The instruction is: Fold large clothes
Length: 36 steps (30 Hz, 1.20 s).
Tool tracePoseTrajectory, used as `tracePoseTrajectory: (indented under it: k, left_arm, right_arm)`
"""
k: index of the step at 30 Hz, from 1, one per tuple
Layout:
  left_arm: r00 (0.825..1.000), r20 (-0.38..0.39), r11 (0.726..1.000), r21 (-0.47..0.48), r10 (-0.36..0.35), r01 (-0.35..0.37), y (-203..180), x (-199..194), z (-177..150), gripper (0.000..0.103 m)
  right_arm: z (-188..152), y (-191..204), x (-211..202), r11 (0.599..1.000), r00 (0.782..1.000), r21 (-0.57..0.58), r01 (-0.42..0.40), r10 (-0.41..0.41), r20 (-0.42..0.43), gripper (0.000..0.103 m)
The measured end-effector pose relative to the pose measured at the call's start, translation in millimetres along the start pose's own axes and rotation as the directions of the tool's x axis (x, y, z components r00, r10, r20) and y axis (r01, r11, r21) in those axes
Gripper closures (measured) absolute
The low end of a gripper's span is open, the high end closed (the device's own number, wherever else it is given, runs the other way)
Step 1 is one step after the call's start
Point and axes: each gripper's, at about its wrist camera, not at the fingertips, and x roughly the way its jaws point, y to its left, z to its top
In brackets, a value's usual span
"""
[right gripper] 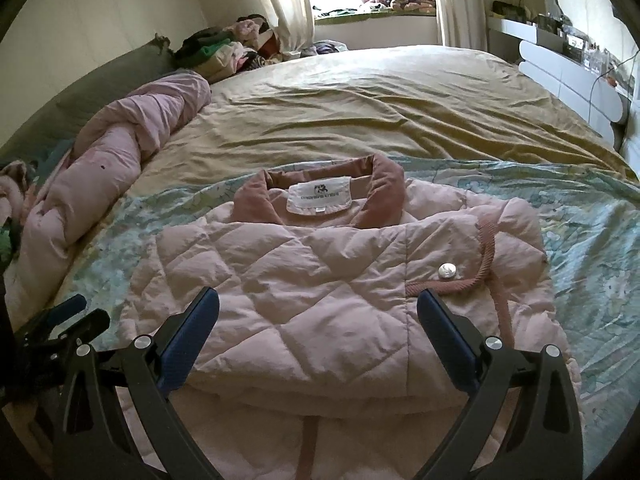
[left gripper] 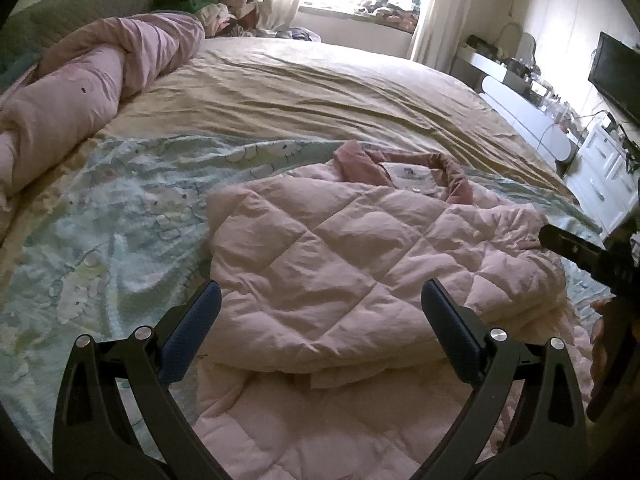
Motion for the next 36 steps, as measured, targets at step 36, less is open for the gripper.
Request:
tracePoseTrajectory:
  k: [36]
  left_arm:
    - [0.991,0.130,1.000,-0.007,-0.020,0.021,-51.0,-109.2,-20.5,0.009]
  right_arm:
    - [-24.5,-15.6,-119.7,0.995,0.988,-0.003,-0.102,0.102,0.118,0.004]
